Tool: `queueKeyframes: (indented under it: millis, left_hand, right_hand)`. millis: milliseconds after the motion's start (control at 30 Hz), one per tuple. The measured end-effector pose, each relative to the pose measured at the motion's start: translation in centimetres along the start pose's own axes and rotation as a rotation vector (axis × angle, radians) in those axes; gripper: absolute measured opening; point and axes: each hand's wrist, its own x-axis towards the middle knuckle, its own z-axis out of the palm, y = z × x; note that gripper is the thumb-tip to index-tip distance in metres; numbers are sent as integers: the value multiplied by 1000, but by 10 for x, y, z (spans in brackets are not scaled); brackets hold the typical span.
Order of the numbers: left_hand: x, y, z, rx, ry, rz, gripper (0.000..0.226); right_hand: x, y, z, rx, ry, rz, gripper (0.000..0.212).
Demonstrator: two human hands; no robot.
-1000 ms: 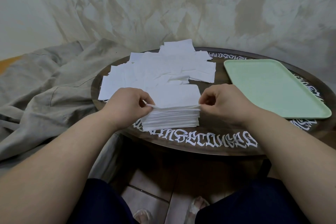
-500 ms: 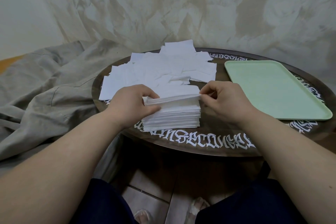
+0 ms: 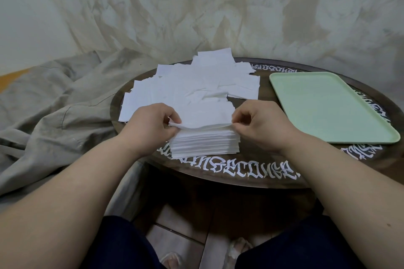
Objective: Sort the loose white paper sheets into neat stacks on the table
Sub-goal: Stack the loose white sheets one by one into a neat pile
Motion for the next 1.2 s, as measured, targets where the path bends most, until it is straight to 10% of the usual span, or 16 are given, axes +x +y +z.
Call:
queueKeyframes:
  millis: [833,1200]
  left_hand:
    - [6,1,9,236,-162,78,35]
    - [3,4,-1,61,137,137,10]
  right_hand:
    - [0,0,4,-32,-76,9,5]
    - [1,0,1,-59,-22,-14,6]
